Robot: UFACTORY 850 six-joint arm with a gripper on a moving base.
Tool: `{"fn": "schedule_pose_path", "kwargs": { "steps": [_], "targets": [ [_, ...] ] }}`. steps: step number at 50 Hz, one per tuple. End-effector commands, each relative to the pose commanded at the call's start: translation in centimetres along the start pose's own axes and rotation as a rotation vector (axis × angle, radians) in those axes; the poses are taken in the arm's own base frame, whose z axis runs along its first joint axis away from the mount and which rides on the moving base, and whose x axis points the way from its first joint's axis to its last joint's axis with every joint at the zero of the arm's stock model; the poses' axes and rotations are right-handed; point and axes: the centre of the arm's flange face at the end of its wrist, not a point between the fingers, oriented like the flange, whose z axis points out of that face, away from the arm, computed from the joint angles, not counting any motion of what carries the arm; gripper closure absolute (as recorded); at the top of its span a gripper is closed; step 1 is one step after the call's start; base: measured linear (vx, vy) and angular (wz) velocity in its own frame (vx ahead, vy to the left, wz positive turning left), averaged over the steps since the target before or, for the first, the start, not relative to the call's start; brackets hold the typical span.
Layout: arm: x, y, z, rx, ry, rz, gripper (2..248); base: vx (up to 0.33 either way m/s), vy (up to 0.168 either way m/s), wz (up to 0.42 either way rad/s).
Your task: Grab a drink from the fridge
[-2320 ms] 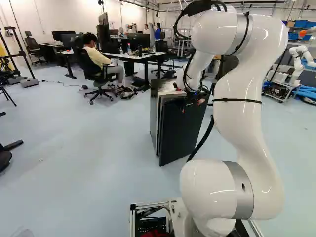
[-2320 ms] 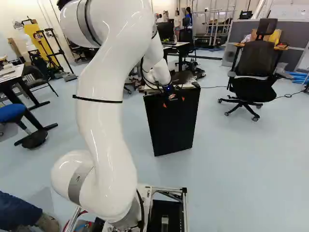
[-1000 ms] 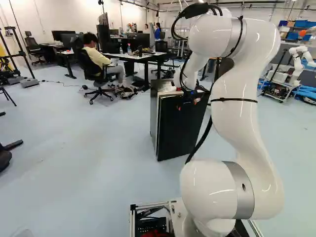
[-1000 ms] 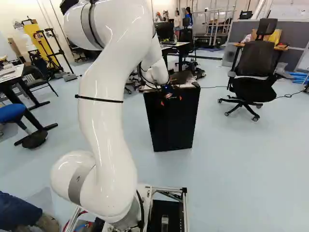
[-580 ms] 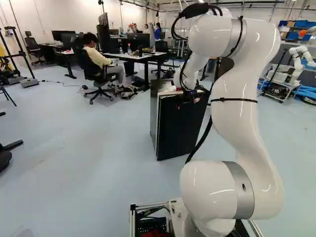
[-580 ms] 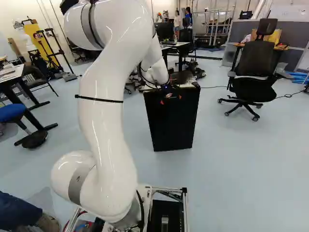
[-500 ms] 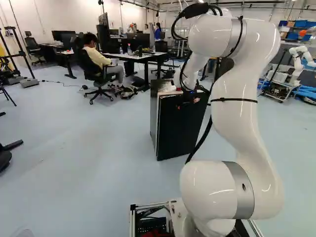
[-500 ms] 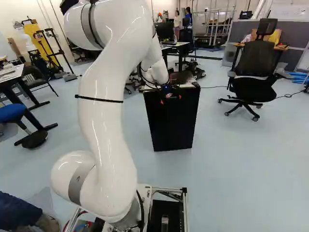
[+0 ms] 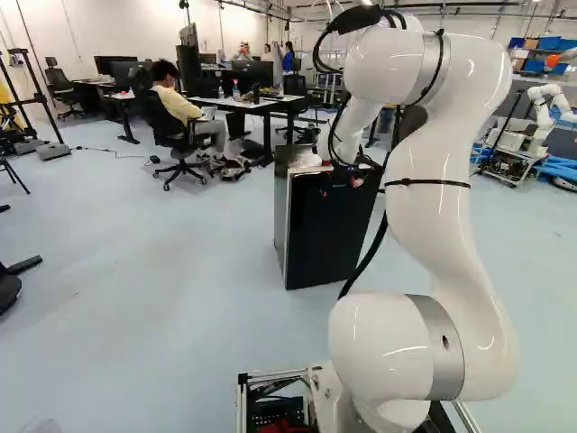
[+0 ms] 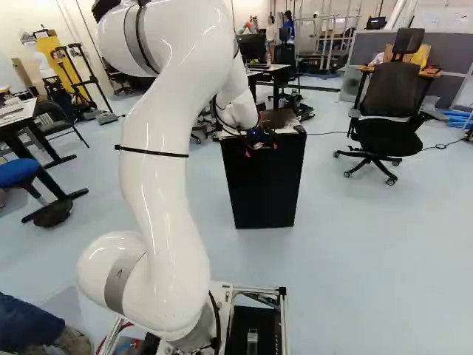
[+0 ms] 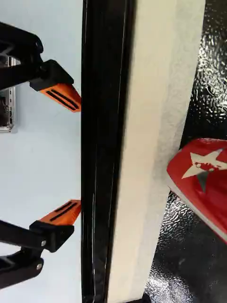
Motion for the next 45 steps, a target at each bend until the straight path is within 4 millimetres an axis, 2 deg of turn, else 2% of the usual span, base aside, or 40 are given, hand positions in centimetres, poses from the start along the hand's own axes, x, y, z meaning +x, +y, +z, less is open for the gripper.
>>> {"fn": "schedule_pose_path", "kwargs": {
  "steps": [14, 45],
  "targets": [
    [-0.3, 0.0, -0.2, 0.001, -0.004, 0.001, 3, 0.0, 0.0, 0.0],
    [-4.5, -1.1, -2.8, 0.016, -0.016, 0.005, 3, 0.0, 0.0, 0.0]
  ]
}}
